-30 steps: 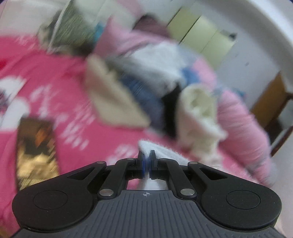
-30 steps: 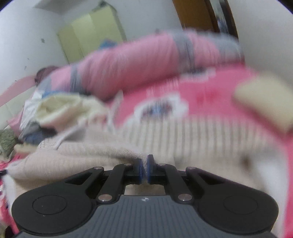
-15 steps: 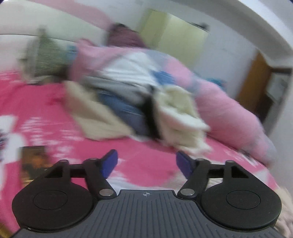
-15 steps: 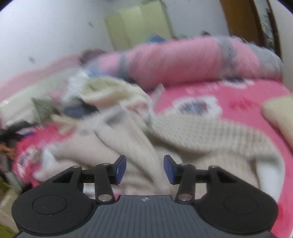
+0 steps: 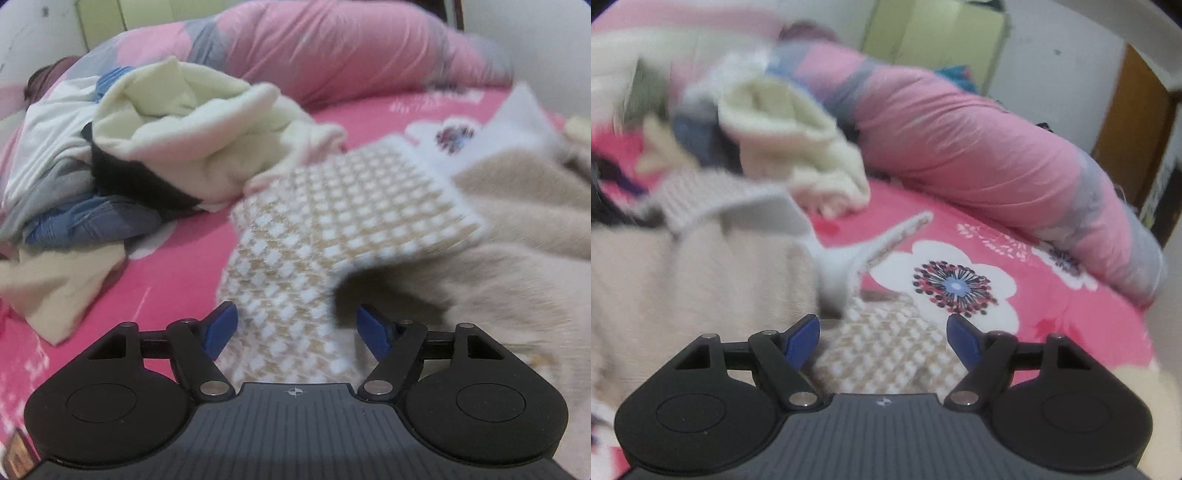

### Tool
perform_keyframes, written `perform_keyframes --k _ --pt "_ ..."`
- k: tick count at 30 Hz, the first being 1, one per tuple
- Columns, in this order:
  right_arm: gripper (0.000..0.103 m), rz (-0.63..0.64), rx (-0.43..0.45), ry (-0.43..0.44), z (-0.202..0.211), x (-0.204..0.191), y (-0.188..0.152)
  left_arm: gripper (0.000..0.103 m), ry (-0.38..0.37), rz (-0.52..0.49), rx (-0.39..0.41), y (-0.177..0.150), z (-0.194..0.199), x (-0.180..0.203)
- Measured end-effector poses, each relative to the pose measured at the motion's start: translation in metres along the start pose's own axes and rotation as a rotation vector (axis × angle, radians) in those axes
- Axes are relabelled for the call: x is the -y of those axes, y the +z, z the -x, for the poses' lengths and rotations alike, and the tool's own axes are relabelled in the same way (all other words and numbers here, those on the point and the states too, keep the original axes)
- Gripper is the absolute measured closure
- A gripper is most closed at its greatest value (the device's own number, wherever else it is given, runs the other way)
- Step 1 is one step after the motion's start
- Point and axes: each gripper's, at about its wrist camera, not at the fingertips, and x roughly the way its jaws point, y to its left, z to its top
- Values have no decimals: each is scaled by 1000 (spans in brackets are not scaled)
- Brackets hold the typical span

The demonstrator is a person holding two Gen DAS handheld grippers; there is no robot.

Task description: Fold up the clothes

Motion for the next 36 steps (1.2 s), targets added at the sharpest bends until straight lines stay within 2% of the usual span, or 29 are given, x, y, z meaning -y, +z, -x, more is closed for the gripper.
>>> perform_keyframes --k 1,5,6,7,8,10,12,13,16,18,21,25,28,30,32,36 --pt "33 17 -10 6 -9 -2 2 46 0 3 3 1 -2 -2" --pt "40 -40 -18 62 -38 7 10 56 -7 58 52 8 -5 -13" --pt "45 -89 -19 83 -43 14 12 60 -8 76 67 10 -6 -15" --pt "55 -139 -19 103 -48 21 13 64 -6 96 81 12 -8 -18" --pt "59 -192 -18 123 -53 29 13 72 -4 128 93 14 -10 -22" --pt "72 -324 -3 164 -57 48 12 80 -4 200 115 17 -15 -33" --pt "79 -438 22 169 -58 65 8 86 -13 298 136 20 -17 -48" --pt "83 -476 43 144 -57 71 6 87 -21 348 151 21 -17 -56" --pt "86 -519 115 46 -49 85 6 88 -43 472 196 25 -13 -78" --pt "87 -525 169 -15 -41 95 9 89 -35 512 225 30 -10 -86" --pt "87 -527 250 -112 -29 108 15 89 3 507 303 46 2 -87" --pt "89 -412 356 -281 -16 122 52 89 13 474 430 90 14 -84" --pt "91 -371 409 -386 -16 143 82 89 -26 473 455 125 3 -82" --pt "91 -344 416 -460 -24 158 96 89 -58 466 448 147 -11 -77" --pt "91 -334 380 -515 -41 177 104 89 -78 441 425 160 -32 -63" --pt "91 -362 238 -559 -94 210 94 89 -75 362 366 174 -84 -31"
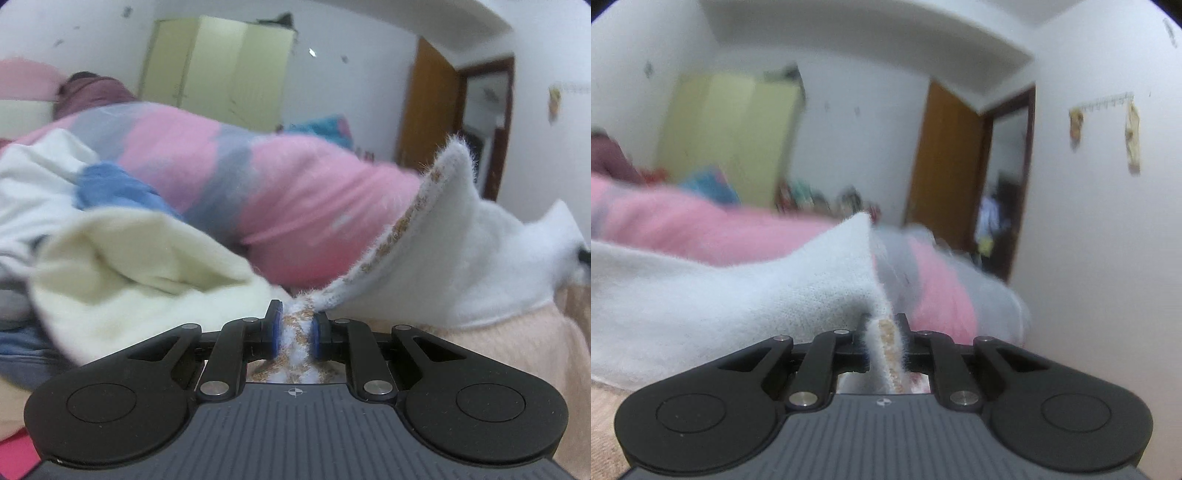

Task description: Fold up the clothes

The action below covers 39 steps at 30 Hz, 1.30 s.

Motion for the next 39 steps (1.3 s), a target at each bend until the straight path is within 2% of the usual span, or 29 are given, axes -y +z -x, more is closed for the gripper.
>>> perform_keyframes --k 3,7,9,11,12,13,15,16,17,19,24,29,32,35,37,39 --pt "91 24 -138 -2 -54 -5 -38 89 35 -13 -92 -26 -42 6" --pt "90 42 -334 39 -122 -26 -104 86 127 -28 -215 -61 -92 5" --pt "86 42 -439 56 -145 -36 -136 80 140 -67 -218 -73 -98 6" --pt "83 74 -471 44 -150 -42 -155 77 144 -140 -214 -77 -96 14" --pt "76 69 -467 33 -148 -39 -150 74 138 -160 -218 -76 -93 16" --pt "63 63 -466 24 -144 -36 -145 71 126 -151 -227 -73 -87 14" --pt "48 31 -475 25 -130 -25 -131 54 99 -123 -247 -65 -76 8" --pt "39 15 -478 27 -122 -20 -124 48 93 -101 -246 -63 -66 7" --pt "34 3 -472 39 -107 -14 -121 40 91 -82 -239 -59 -55 6" --pt "25 -17 -464 65 -76 2 -112 39 85 -45 -218 -53 -26 -1" --pt "23 -117 -436 147 30 45 -90 35 46 50 -184 -34 61 -19" --pt "17 -259 -393 271 140 87 -80 29 23 66 -137 -33 159 -38" --pt "16 -348 -398 336 198 106 -92 28 -6 61 -142 -49 206 -41" --pt "16 -461 -421 414 248 115 -109 26 -63 3 -158 -79 240 -31" --pt "15 -554 -450 450 273 119 -128 26 -82 5 -195 -103 249 -22" --pt "15 -641 -476 440 290 122 -151 26 -100 11 -233 -128 258 -13"
